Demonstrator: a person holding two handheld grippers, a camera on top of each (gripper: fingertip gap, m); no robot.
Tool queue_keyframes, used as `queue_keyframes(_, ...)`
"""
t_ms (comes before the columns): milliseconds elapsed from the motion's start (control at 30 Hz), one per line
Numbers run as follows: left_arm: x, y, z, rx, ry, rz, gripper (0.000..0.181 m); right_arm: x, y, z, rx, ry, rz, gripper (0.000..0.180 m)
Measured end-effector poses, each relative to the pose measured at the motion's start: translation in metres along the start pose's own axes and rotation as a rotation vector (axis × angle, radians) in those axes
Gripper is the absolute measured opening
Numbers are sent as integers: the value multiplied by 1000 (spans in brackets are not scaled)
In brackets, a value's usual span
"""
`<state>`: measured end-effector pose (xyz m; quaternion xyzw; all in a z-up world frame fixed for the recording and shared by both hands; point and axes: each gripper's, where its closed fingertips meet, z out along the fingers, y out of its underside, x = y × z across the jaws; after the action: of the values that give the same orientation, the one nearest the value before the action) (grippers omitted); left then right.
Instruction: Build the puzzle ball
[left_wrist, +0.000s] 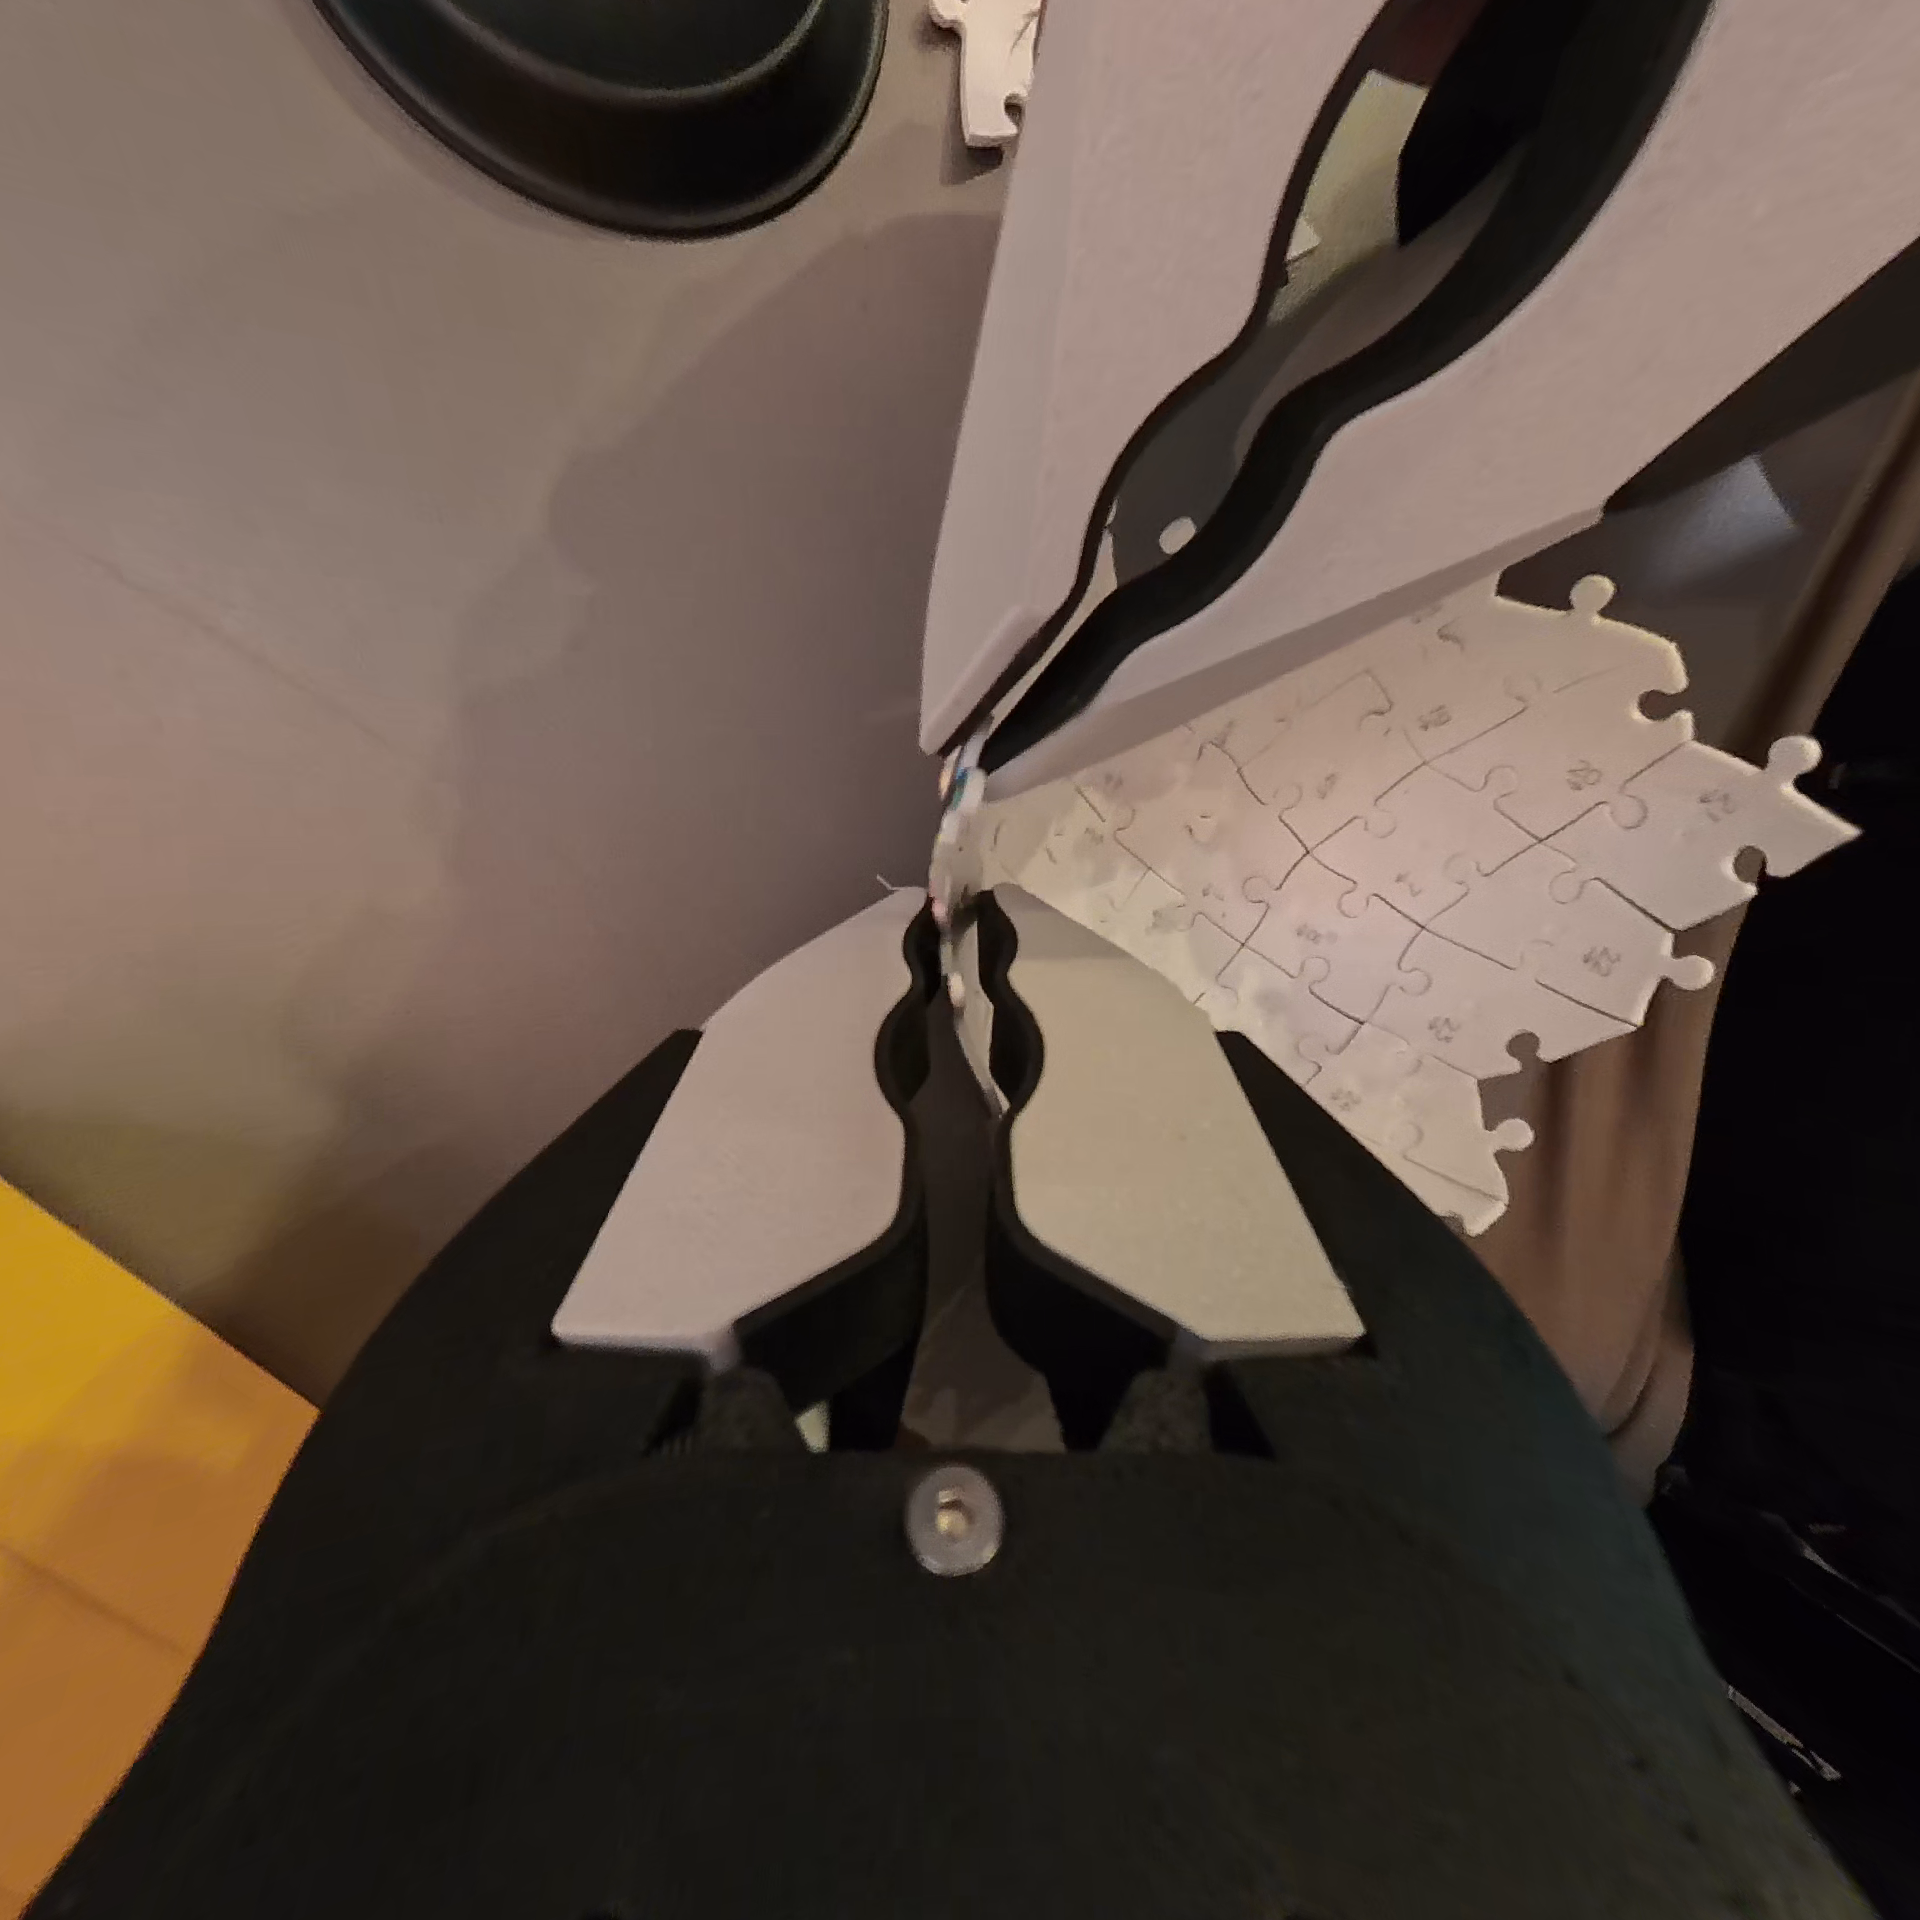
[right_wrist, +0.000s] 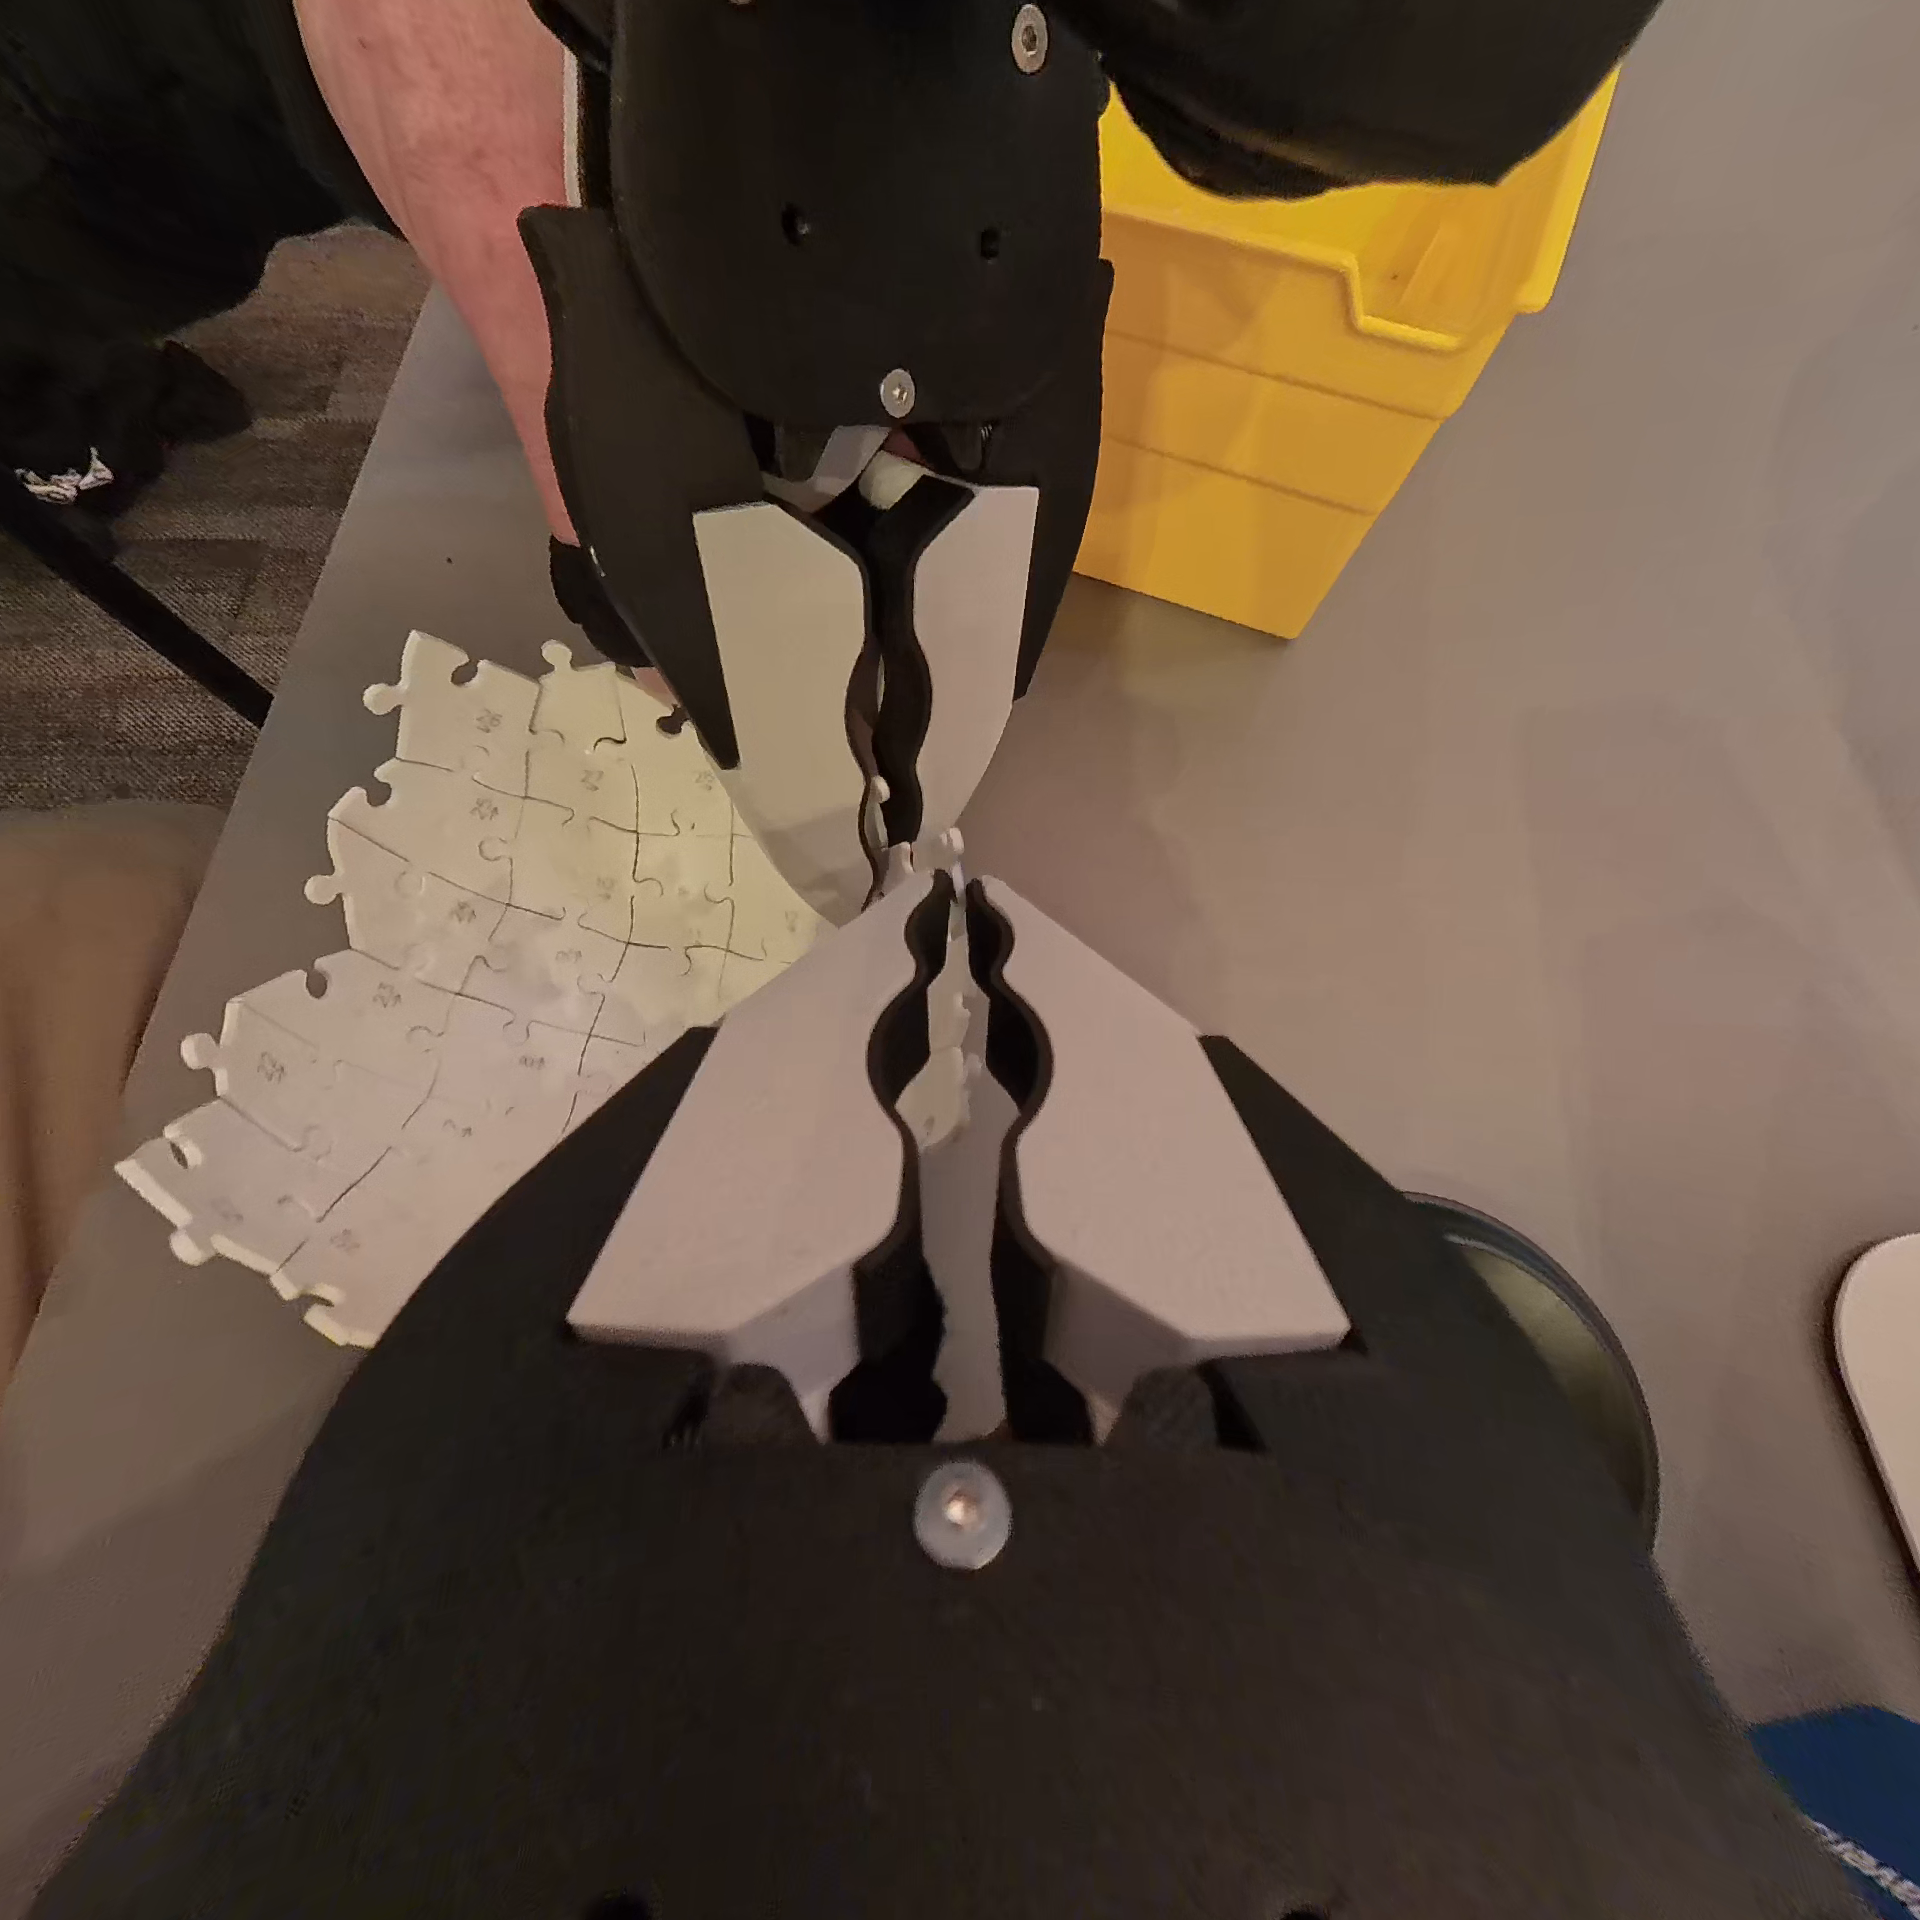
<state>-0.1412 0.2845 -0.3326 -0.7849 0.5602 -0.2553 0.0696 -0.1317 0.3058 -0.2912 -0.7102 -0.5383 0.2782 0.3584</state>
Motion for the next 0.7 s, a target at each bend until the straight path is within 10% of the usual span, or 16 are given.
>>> queue_keyframes(33, 0, 0, 0, 0, 1, 1, 6, 0, 1, 0, -6, -1, 2, 1)
queue_keyframes(700, 1, -2, 0, -4, 18, -1, 5, 2, 8, -4, -80, -18, -2, 2)
